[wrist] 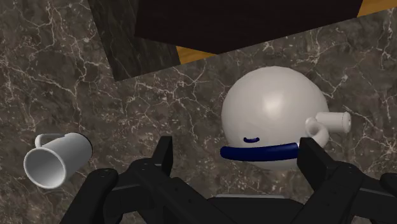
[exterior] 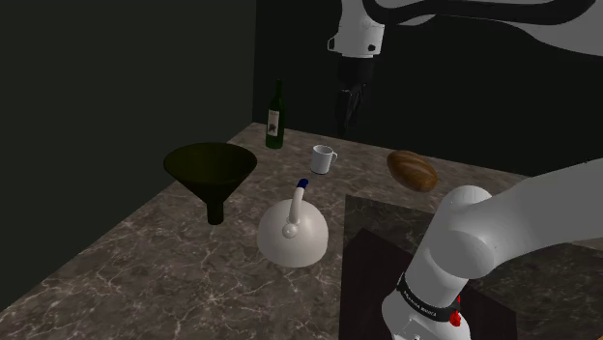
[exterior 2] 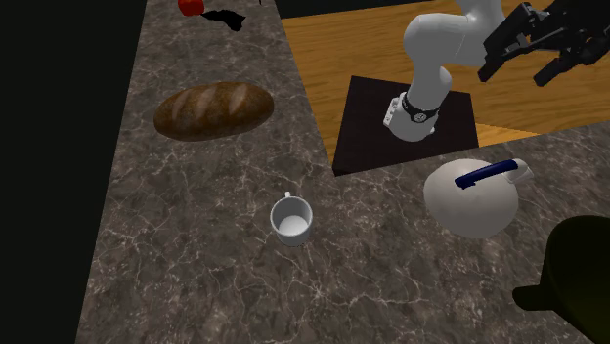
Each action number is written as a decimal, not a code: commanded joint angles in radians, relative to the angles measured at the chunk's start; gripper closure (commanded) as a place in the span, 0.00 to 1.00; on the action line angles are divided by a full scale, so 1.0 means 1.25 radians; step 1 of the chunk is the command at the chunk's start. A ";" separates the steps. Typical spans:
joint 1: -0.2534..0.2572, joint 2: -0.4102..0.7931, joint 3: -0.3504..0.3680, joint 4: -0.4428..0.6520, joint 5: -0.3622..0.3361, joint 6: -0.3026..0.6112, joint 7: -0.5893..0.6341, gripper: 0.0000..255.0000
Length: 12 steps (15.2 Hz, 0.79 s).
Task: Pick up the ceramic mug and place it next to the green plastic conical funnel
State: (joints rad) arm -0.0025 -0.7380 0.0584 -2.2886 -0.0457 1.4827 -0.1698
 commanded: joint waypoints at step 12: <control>-0.057 0.189 -0.115 -0.020 -0.072 0.234 -0.094 0.00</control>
State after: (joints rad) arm -0.0685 -0.5307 -0.0735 -2.3168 -0.1300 1.7445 -0.2780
